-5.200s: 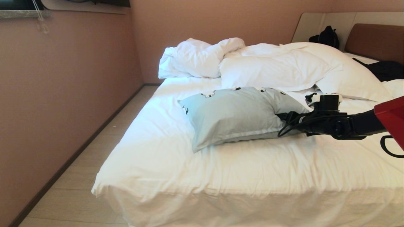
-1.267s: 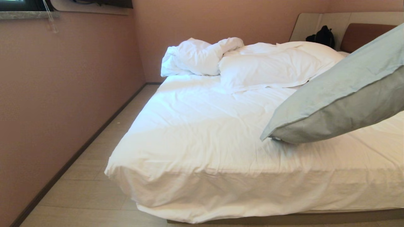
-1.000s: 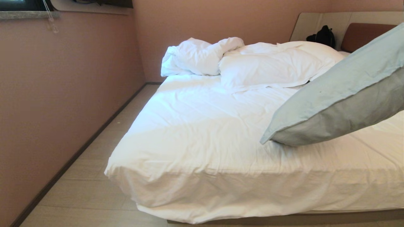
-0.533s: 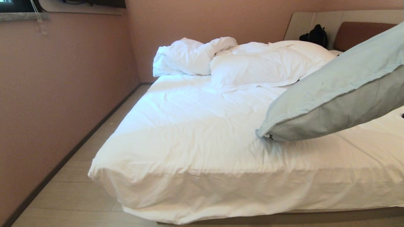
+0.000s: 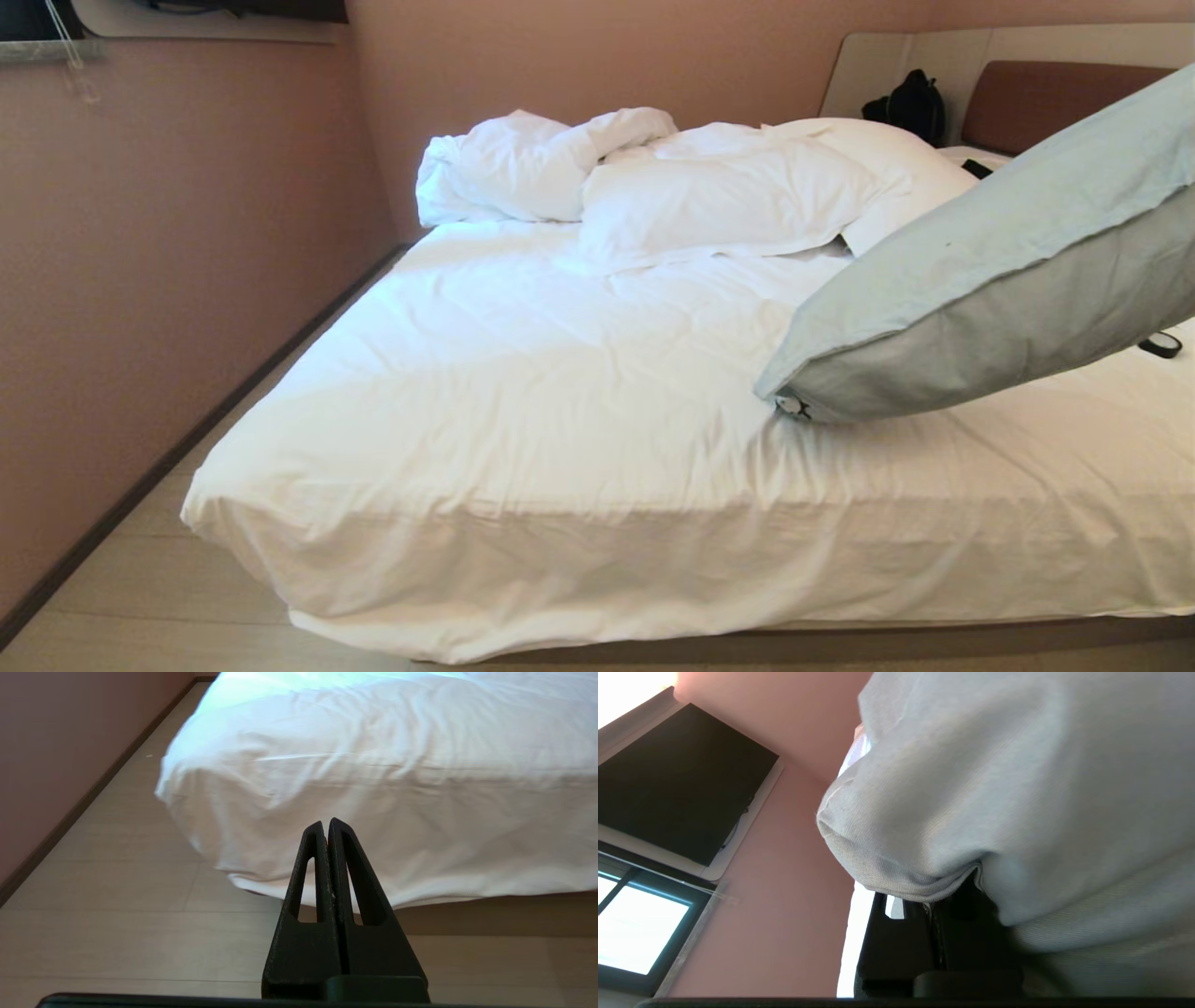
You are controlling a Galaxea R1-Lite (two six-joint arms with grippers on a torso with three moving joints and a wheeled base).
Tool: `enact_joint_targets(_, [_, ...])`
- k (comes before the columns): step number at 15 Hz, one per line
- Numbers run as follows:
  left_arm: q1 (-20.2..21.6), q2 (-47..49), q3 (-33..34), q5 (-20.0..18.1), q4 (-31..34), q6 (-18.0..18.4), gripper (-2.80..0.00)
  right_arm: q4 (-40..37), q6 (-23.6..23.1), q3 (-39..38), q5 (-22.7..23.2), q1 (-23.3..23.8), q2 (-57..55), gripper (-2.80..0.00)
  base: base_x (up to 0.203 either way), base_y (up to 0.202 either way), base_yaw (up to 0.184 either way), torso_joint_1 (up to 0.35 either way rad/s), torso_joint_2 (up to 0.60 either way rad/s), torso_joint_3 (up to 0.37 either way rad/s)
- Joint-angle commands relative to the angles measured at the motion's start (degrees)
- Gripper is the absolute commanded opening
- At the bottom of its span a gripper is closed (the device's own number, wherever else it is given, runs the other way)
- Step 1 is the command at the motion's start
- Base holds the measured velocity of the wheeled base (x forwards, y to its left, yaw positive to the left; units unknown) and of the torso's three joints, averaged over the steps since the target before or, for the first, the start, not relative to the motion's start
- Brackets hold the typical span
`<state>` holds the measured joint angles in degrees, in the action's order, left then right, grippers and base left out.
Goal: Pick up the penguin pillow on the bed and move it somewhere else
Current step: Move to the head of the bed
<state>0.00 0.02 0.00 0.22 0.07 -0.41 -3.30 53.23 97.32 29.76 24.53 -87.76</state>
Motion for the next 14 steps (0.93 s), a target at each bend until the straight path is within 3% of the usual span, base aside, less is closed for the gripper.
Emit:
enact_joint_targets(1, [-0.01,-0.02,0.09,0.04,0.01,-0.02,-2.80,0.04,0.29,-0.02,0.13,-0.01,-0.22,-2.80,0.000,-0.191,-0.002,0.002,0.00,-0.001])
enact_joint_targets(14, [0.00,-0.02,0.09,0.04,0.01,-0.02,-2.80,0.13,0.29,-0.20,0.04,-0.01,-0.31,-2.80,0.000,-0.194,0.001,0.002,0.00,0.004])
